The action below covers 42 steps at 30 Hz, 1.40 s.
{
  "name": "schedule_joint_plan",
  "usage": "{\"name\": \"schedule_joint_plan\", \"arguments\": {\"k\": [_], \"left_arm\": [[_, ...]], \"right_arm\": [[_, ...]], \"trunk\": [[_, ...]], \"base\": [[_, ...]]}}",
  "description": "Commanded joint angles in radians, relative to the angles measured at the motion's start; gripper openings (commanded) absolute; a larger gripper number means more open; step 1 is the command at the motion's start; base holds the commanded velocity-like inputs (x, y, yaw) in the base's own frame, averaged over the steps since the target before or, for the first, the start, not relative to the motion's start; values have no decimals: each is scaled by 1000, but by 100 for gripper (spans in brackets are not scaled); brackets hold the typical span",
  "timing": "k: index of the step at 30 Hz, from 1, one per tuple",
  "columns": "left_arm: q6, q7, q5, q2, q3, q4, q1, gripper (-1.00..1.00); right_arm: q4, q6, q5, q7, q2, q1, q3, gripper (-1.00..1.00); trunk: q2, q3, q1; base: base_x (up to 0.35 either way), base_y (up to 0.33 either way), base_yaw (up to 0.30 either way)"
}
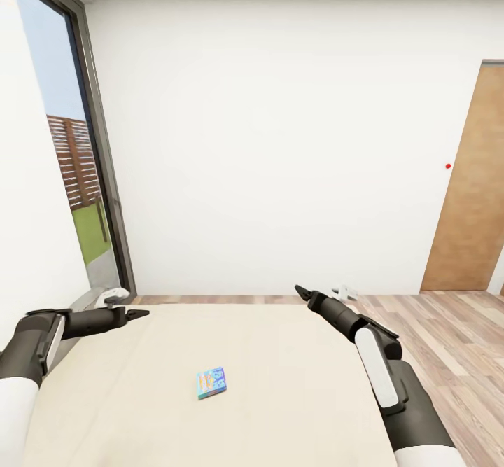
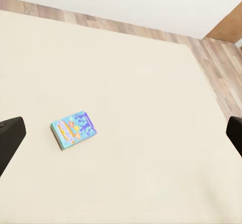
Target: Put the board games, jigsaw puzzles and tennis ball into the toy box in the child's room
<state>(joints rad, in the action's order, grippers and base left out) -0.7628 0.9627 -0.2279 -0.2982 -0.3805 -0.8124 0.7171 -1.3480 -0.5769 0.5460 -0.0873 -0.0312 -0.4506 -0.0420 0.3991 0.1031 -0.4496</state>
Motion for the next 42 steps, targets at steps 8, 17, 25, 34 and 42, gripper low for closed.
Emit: {"name": "schedule_joint_plan", "arguments": {"k": [8, 17, 25, 34, 42], "left_arm": [[-124, -235, -12, 75, 1, 11, 99, 100], [-122, -603, -5, 157, 1, 238, 363, 100], [67, -849, -5, 237, 1, 342, 444, 100], [150, -886, -7, 256, 1, 358, 449, 100], [220, -889, -8, 258, 3, 439, 449, 100]], "right_arm": [[-4, -124, -3, 196, -3, 0, 3, 100], [-28, -176, 3, 298, -2, 0, 9, 100], [-110, -212, 2, 305, -1, 1, 35, 100], [-115, -268, 4, 308, -2, 0, 34, 100], [-115, -290, 3, 308, -1, 0, 32, 100]], "trunk": [[1, -1, 0], [1, -1, 0], [1, -2, 0], [1, -15, 0], [1, -28, 0]], "base": [[0, 0, 0], [0, 0, 0], [0, 0, 0], [0, 0, 0], [0, 0, -14]]}}
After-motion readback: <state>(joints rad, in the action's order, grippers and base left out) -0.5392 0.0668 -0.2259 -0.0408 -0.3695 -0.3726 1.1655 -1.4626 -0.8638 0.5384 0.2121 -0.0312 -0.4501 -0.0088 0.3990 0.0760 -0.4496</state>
